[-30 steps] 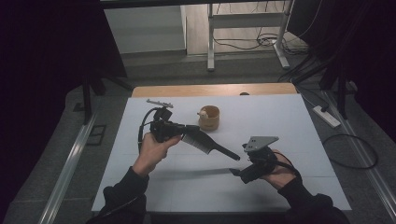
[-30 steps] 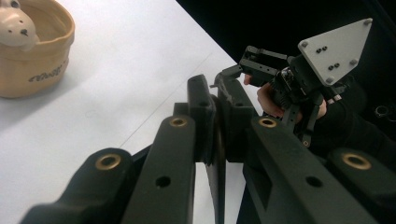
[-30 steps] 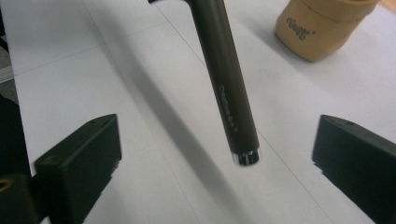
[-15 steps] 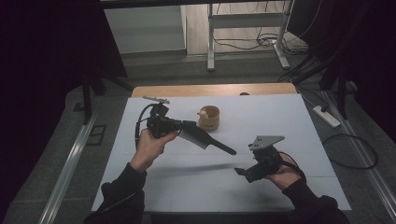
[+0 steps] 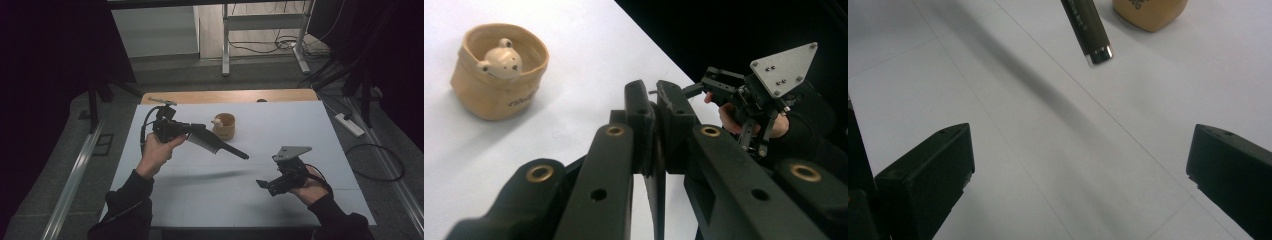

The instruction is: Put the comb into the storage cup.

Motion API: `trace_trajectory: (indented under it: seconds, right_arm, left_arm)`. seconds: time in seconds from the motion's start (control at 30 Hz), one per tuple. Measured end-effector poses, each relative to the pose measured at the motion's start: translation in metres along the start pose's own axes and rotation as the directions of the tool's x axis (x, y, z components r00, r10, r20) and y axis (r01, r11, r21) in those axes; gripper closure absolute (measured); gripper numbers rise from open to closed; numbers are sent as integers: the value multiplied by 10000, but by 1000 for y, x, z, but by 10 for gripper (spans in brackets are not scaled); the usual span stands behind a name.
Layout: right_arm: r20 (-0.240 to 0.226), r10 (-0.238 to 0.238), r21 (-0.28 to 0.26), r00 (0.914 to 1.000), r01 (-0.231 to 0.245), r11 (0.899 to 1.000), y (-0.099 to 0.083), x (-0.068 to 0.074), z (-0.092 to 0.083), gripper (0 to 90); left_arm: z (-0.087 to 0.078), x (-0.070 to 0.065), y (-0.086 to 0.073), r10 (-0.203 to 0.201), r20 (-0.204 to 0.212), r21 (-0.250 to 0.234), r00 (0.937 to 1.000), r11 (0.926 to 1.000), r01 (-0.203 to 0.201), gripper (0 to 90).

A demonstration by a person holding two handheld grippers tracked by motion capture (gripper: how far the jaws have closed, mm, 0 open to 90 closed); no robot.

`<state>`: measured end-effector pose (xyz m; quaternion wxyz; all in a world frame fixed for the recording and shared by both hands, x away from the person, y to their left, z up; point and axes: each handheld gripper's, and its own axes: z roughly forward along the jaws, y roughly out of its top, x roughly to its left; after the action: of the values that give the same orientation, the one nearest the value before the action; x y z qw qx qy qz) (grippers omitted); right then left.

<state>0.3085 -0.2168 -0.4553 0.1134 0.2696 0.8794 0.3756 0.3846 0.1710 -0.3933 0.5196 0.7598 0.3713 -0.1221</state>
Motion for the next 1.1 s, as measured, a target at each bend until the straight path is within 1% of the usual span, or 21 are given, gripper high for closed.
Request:
trace_trajectory:
  seconds: [0.17, 0.63, 0.67, 0.87, 0.97, 1.1]
  right_arm:
    - [40, 214, 46, 9998, -214, 9998, -4, -3, -4, 0]
    - [279, 586, 129, 9979, -590, 9982, -17, -7, -15, 0]
    - [314, 671, 143, 9973, -675, 9976, -19, -8, -17, 0]
    - [520, 828, 184, 9952, -839, 9963, -26, -10, -24, 0]
    - [621, 1010, 198, 9929, -1024, 9945, -30, -12, -27, 0]
    - [727, 1097, 229, 9913, -1116, 9935, -34, -13, -30, 0]
  left_arm:
    - [-3, 1, 3, 22, -75, -19, 10000, 10000, -22, 836]
    - [-11, 6, 14, -50, -287, -177, 9996, 9998, 45, 835]
    - [-13, 7, 16, -61, -320, -205, 9995, 9998, 54, 836]
    - [-17, 9, 21, -100, -459, -272, 9989, 9996, 87, 836]
    - [-18, 10, 24, -140, -526, -283, 9985, 9995, 125, 835]
    - [-20, 11, 27, -128, -595, -285, 9981, 9995, 112, 835]
